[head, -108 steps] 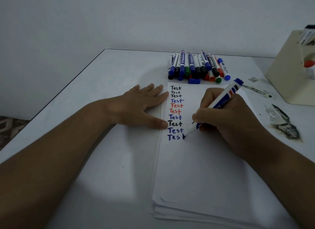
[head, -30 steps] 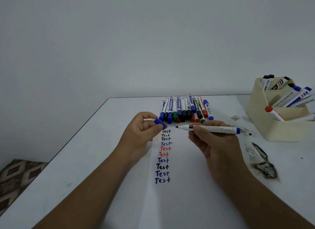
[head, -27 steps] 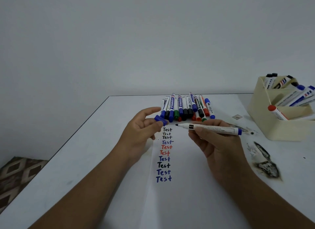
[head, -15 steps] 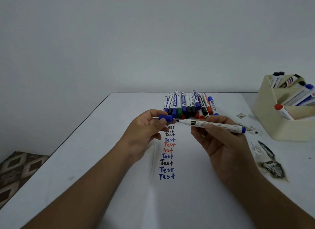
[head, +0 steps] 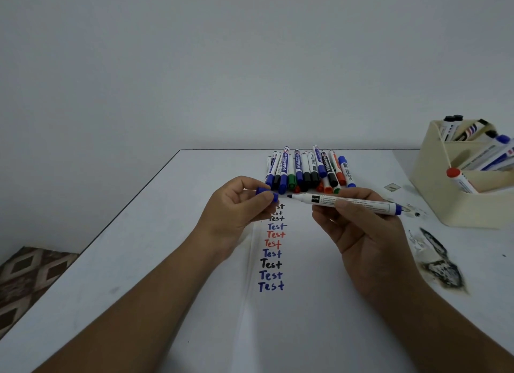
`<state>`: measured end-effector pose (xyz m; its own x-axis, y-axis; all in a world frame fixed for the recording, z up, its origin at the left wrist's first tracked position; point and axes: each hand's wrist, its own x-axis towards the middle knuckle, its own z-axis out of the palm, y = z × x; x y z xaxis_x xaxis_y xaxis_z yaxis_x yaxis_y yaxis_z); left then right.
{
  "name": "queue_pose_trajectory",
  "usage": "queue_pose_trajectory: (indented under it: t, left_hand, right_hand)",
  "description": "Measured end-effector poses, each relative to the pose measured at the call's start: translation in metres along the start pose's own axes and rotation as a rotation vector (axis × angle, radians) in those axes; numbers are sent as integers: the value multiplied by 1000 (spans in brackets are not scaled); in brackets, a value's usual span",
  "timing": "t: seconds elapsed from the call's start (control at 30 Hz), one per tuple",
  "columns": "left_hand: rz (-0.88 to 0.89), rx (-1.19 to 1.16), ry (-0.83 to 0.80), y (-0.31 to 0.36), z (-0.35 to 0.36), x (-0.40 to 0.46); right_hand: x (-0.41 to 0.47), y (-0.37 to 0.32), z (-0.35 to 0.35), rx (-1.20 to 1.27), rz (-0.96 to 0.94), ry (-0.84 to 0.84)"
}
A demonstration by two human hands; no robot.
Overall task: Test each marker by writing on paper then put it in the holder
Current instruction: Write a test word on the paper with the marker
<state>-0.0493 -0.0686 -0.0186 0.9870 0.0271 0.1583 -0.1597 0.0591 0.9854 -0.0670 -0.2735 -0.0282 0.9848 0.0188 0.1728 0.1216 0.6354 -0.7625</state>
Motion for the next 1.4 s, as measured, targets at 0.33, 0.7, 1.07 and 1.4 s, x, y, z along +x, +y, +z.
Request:
queue_pose_trajectory:
  t: [0.33, 0.7, 1.07, 1.4]
  left_hand:
    - [201, 681, -16, -9, 1, 3]
    - [302, 740, -56, -6, 0, 1]
    - [431, 915, -77, -2, -3, -1]
    - [372, 864, -34, 2, 6, -7]
  right_hand:
    - [-1, 0, -2, -45, -27, 3]
    - [-3, 5, 0, -307, -21, 18]
    - [-1, 9, 2, -495, -87, 67]
    - [-2, 6, 2, -354, -25, 53]
